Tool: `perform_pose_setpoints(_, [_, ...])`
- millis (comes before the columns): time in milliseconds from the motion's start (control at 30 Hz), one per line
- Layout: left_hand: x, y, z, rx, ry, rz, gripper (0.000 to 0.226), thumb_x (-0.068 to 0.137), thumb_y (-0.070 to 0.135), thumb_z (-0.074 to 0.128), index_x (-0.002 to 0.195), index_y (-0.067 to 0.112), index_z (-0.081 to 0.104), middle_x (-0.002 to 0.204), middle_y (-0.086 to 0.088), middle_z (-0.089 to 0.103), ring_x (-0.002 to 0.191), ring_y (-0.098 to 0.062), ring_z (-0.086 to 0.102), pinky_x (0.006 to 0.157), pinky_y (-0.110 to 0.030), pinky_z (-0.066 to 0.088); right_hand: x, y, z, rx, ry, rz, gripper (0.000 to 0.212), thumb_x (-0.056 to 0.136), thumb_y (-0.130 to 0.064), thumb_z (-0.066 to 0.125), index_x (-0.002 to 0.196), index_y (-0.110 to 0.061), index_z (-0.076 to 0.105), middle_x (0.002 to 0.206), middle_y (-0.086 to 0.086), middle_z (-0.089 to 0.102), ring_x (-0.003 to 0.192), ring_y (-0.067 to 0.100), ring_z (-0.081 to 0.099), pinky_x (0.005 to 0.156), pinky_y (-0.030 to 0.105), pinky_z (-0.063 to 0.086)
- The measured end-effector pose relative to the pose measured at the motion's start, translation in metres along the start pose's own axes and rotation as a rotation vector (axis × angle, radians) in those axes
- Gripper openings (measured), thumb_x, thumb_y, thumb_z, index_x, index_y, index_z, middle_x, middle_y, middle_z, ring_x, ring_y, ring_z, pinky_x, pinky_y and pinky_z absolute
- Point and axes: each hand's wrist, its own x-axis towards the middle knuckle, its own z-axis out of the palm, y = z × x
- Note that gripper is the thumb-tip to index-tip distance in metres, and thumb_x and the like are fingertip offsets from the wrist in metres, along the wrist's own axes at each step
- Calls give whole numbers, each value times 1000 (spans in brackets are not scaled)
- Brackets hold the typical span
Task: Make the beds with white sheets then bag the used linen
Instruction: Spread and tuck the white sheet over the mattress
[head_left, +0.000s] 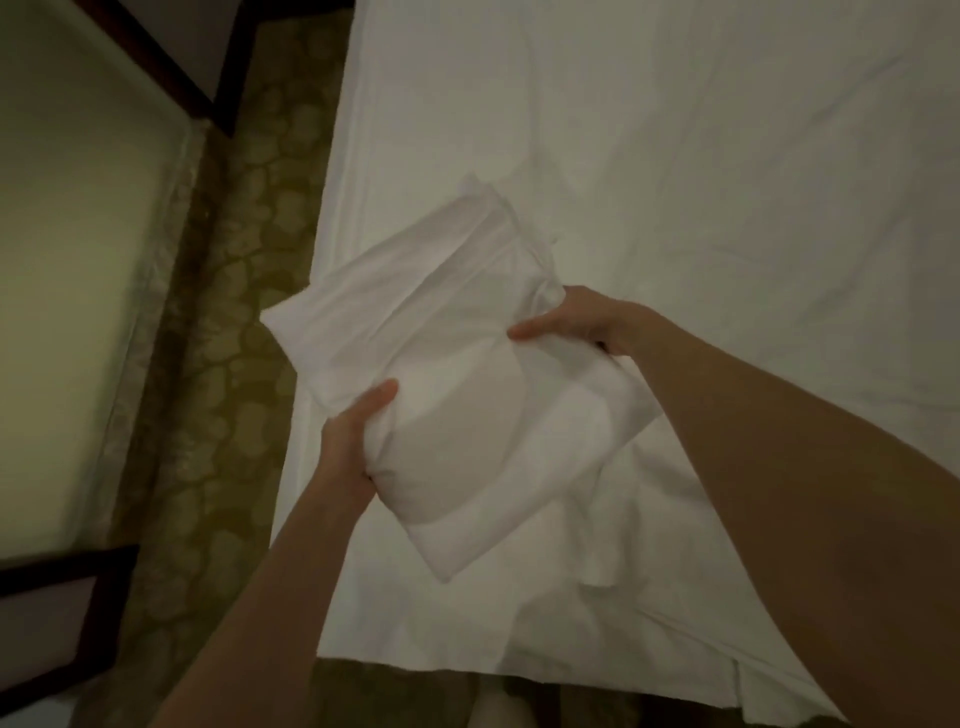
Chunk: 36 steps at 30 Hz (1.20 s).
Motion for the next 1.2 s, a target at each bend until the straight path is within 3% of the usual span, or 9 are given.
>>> perform_pose_setpoints(133, [-7, 37, 68, 103, -124, 65, 81, 53, 30, 88, 127, 10, 62, 123, -11, 66, 112, -32, 64, 96, -46, 50, -40, 0, -59, 129, 107, -52, 68, 68, -32, 86, 127, -16, 57, 113, 4, 68, 97, 23, 67, 88, 39, 54])
perform_pose_setpoints(300, [-36, 31, 177, 199, -276, 98, 70, 57, 22, 81, 123, 8, 64, 116, -11, 70, 106, -29, 67, 92, -41, 54, -110, 38, -150, 220, 264, -71, 71, 65, -38, 86, 127, -18, 57, 111, 2, 70, 97, 24, 68, 88, 41, 55])
perform_pose_setpoints(400, [-58, 0, 251, 237, -349, 77, 58, 65, 16, 78, 120, 6, 66, 112, -12, 71, 104, -29, 68, 87, -38, 56, -159, 81, -206, 275, 395, -46, 72, 64, -39, 86, 127, -17, 57, 110, 3, 70, 95, 23, 68, 82, 39, 56])
perform_pose_setpoints(533, [-91, -58, 349, 289, -481, 32, 66, 58, 19, 79, 121, 7, 65, 110, -11, 72, 101, -28, 69, 86, -39, 57, -231, 149, -275, 352, 552, 35, 69, 68, -39, 83, 126, -16, 54, 101, -1, 66, 86, 19, 64, 63, 31, 49])
perform_pose_setpoints(700, [-150, -136, 466, 327, -639, -24, 80, 46, 23, 84, 122, 7, 63, 110, -11, 72, 101, -28, 69, 87, -40, 57, -324, 241, -347, 501, 735, 164, 74, 69, -37, 82, 132, -15, 51, 113, 4, 64, 87, 23, 60, 79, 40, 46])
perform_pose_setpoints(800, [-183, -180, 523, 360, -738, -116, 83, 45, 27, 84, 123, 6, 63, 113, -12, 71, 103, -27, 68, 91, -38, 55, -374, 286, -376, 554, 817, 239, 99, 54, -49, 87, 138, -17, 46, 128, 6, 58, 98, 28, 57, 82, 43, 44])
perform_pose_setpoints(967, [-201, -251, 560, 418, -818, -249, 62, 59, 21, 77, 118, 5, 66, 109, -12, 71, 94, -23, 69, 72, -27, 55, -404, 352, -403, 650, 831, 310, 84, 70, -38, 79, 142, -16, 40, 125, 5, 56, 90, 26, 55, 81, 43, 41])
perform_pose_setpoints(1067, [-177, -284, 545, 452, -730, -315, 28, 80, 14, 64, 105, 5, 68, 94, -12, 71, 80, -22, 68, 62, -23, 56, -375, 386, -398, 633, 793, 336, 85, 71, -38, 79, 142, -15, 39, 129, 5, 55, 96, 25, 53, 83, 40, 41])
perform_pose_setpoints(1200, [-129, -308, 502, 469, -578, -370, 15, 89, 14, 56, 97, 8, 67, 76, -6, 73, 65, -18, 70, 57, -23, 56, -309, 419, -372, 610, 703, 308, 78, 73, -37, 80, 139, -13, 46, 130, 6, 58, 100, 24, 56, 85, 36, 44])
